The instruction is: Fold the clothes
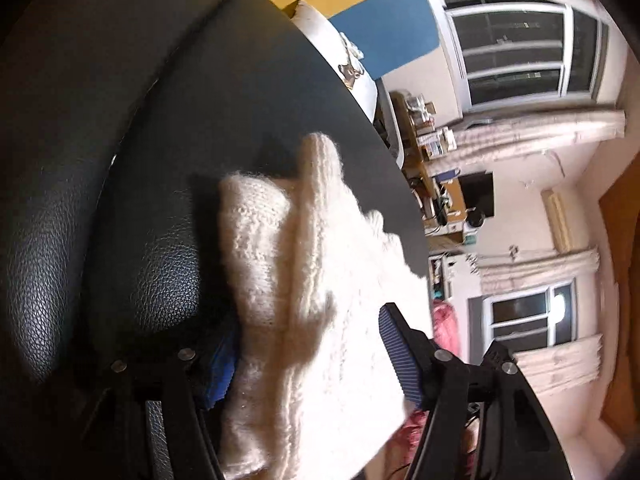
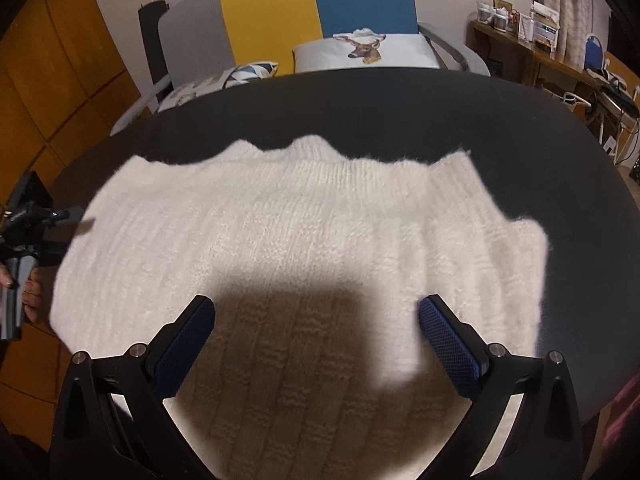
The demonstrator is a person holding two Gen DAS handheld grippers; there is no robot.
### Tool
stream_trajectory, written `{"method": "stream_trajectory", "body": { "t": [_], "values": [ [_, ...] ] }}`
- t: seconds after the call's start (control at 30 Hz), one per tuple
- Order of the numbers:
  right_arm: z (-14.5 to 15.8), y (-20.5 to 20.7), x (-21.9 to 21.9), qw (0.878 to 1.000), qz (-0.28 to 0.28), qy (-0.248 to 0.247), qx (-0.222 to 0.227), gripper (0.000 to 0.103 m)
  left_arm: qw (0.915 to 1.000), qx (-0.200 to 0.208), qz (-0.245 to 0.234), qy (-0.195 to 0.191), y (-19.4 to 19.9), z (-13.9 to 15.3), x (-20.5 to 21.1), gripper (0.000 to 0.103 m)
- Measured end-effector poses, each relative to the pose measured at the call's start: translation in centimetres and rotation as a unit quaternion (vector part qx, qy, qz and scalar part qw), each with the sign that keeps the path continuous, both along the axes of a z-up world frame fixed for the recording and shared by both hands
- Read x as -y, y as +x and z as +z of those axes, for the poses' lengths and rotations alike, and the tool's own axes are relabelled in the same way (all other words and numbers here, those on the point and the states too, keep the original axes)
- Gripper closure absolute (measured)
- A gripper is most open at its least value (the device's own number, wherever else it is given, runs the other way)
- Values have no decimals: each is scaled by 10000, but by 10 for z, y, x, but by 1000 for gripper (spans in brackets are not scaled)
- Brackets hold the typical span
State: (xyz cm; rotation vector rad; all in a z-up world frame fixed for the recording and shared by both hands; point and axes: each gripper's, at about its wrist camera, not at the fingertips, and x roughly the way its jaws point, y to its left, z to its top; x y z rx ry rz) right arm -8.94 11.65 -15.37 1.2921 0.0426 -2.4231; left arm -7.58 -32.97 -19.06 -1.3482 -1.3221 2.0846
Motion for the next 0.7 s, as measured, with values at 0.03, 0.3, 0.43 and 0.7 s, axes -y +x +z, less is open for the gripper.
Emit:
{"method": "stream_trajectory", "body": {
  "t": [0.03, 0.3, 0.43, 0.7],
  "values": [
    [2, 0, -4, 9999, -44, 130, -49, 0, 9999, 10, 14, -160, 1, 1, -2, 70],
    [-19, -5, -17, 9969, -80, 760, 193, 0, 9973, -552, 297, -376, 14, 14, -7, 86],
    [-25, -15, -5, 9966, -156, 765, 276, 0, 9941, -933, 490, 267, 15, 23, 0, 87],
    [-30, -33, 28, 9970, -95, 741, 217, 0, 9809, -1670, 308, 949, 6, 85, -31, 87]
  ]
}}
